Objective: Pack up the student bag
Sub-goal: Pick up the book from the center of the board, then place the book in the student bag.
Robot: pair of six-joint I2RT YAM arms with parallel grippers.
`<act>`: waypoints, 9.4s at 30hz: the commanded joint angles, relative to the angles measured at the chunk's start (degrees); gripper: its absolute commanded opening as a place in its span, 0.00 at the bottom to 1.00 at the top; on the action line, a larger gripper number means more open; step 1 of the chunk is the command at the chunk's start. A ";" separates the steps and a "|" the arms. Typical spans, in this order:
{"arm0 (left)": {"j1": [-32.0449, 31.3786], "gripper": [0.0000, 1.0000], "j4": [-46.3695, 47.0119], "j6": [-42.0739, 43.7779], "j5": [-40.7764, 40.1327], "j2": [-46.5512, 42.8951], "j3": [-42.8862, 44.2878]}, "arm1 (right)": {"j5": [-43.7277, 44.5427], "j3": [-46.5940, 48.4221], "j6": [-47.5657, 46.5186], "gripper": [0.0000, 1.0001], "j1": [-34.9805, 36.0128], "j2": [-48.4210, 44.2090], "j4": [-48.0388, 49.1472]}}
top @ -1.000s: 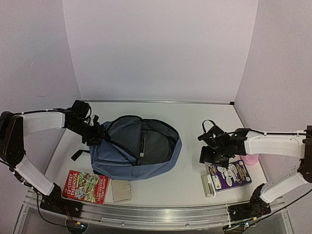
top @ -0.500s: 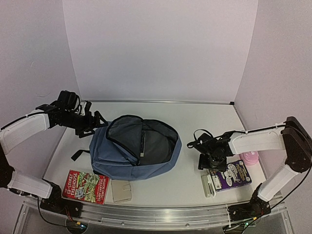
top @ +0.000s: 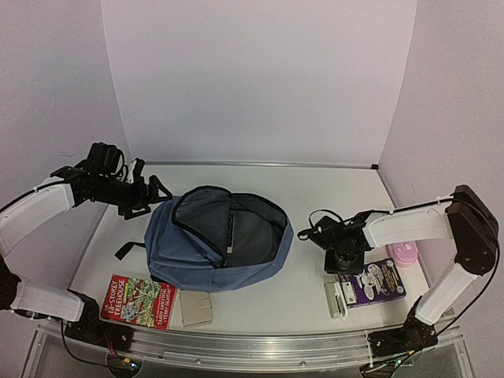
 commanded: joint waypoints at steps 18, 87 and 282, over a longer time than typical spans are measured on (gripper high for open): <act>0.25 0.95 2.71 -0.84 3.71 -2.60 0.65 | -0.39 7.54 -4.58 0.00 -0.16 -3.80 14.26; -40.59 0.96 37.71 -10.96 2.35 42.97 24.09 | -13.02 5.66 4.85 0.00 0.06 -18.66 36.12; -1.33 0.00 24.97 -6.84 19.72 4.94 -2.68 | -46.15 15.11 4.65 0.00 -3.79 17.98 65.99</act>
